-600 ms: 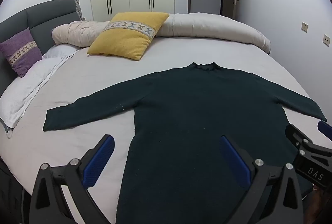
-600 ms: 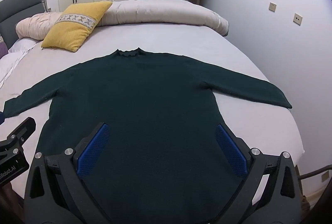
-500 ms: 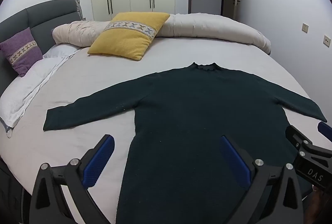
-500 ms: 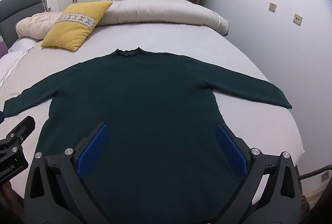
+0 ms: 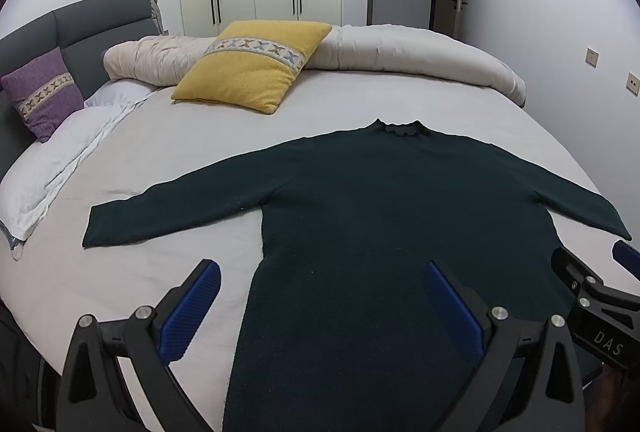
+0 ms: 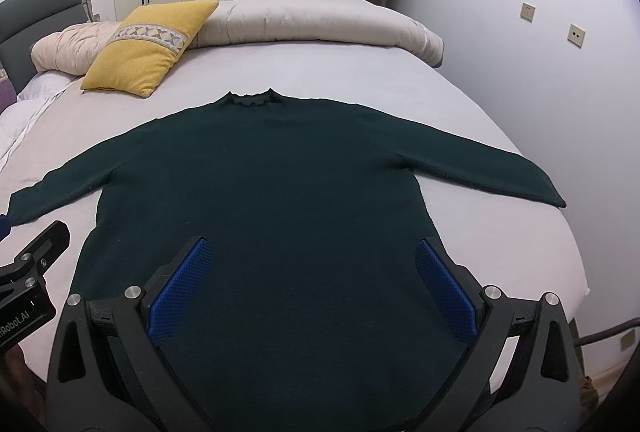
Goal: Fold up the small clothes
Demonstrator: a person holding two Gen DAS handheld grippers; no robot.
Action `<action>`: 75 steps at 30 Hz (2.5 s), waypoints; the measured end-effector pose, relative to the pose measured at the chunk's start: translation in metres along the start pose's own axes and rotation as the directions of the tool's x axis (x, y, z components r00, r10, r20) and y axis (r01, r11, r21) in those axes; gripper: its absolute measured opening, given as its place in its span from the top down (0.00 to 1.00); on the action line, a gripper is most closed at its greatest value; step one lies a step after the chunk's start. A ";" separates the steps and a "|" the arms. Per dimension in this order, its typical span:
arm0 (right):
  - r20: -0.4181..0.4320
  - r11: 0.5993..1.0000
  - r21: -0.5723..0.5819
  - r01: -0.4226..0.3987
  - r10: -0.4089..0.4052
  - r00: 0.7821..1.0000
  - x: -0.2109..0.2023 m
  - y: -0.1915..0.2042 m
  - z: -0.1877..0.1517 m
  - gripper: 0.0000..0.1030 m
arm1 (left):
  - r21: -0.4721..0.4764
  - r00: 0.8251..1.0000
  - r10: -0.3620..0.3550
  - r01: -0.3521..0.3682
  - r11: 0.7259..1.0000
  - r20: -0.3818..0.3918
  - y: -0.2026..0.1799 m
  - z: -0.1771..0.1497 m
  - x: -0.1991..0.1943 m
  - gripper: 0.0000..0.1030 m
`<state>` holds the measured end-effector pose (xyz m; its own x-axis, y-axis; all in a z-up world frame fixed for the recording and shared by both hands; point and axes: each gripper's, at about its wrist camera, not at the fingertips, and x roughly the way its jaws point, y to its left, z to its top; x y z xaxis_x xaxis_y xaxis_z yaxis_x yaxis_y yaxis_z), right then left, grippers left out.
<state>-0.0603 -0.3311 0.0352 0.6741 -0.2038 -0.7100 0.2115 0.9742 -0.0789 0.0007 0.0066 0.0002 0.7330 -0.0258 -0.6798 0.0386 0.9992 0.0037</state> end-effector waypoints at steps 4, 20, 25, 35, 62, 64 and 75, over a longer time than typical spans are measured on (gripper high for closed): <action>-0.002 1.000 0.002 -0.002 0.002 1.000 0.000 0.001 0.000 0.00 | -0.001 1.000 -0.002 0.002 1.000 -0.001 0.001 0.000 0.001 0.00; -0.003 1.000 0.002 -0.001 0.001 1.000 0.003 0.000 -0.008 0.00 | -0.001 1.000 0.001 -0.001 1.000 0.000 0.000 -0.002 0.002 0.00; -0.004 1.000 0.004 -0.001 0.001 1.000 0.003 0.000 -0.008 0.00 | 0.000 1.000 0.001 -0.001 1.000 -0.001 0.000 -0.003 0.002 0.00; -0.005 1.000 0.001 -0.002 0.002 1.000 0.001 -0.001 -0.009 0.00 | 0.000 1.000 0.002 -0.002 1.000 -0.001 0.000 -0.003 0.002 0.00; -0.010 1.000 0.000 -0.002 0.002 1.000 0.001 0.005 -0.012 0.00 | -0.003 1.000 0.002 -0.002 1.000 -0.004 0.001 -0.007 0.004 0.00; -0.010 1.000 -0.003 -0.002 0.002 1.000 0.000 0.007 -0.013 0.00 | -0.003 1.000 0.000 0.000 1.000 -0.003 0.001 -0.007 0.004 0.00; -0.014 1.000 -0.010 -0.006 0.006 1.000 0.004 0.008 -0.012 0.00 | -0.004 1.000 0.000 0.000 1.000 -0.006 0.001 -0.007 0.005 0.00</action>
<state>-0.0643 -0.3225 0.0233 0.6651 -0.1965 -0.7205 0.2006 0.9763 -0.0812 -0.0005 0.0079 -0.0079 0.7291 -0.0254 -0.6839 0.0356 0.9994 0.0009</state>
